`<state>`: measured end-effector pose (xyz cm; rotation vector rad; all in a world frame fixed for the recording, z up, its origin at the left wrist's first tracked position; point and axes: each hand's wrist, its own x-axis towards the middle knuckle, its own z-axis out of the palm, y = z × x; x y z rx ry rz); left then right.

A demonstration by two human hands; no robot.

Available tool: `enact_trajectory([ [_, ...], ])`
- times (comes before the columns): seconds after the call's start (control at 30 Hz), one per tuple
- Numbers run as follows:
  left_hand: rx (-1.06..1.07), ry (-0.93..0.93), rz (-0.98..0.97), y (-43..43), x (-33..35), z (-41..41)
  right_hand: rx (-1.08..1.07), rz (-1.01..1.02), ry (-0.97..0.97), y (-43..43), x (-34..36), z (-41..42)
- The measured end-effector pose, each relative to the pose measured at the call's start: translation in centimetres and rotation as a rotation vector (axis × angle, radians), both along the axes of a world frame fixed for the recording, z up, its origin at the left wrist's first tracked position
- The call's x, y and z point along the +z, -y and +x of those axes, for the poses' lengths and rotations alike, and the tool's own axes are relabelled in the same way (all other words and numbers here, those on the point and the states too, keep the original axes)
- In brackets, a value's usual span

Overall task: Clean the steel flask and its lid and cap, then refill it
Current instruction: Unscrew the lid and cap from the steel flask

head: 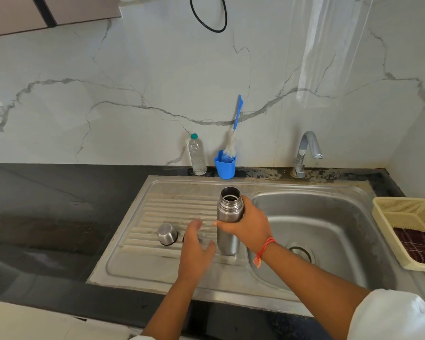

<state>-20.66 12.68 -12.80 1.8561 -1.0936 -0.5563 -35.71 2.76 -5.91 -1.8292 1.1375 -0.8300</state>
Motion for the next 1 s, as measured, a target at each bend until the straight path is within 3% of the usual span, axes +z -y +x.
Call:
enact_trajectory([
  [0.13, -0.273, -0.060, 0.030, 1.9, 1.3, -2.3, -0.014, -0.014, 0.041, 0.3, 0.5, -1.7],
  [0.43, -0.373, -0.063, -0.059, 6.1, 4.3, -7.3, 0.017, 0.049, 0.196, 1.7, 1.2, -8.0],
  [0.8, -0.486, 0.248, 0.097, 8.4, 3.8, -10.4, 0.038, 0.394, 0.313, 4.1, -1.4, -15.9],
  [1.0, -0.436, 0.472, 0.238, 9.5, 3.0, -9.7, -0.149, 0.469, 0.115, 5.7, -3.7, -19.0],
])
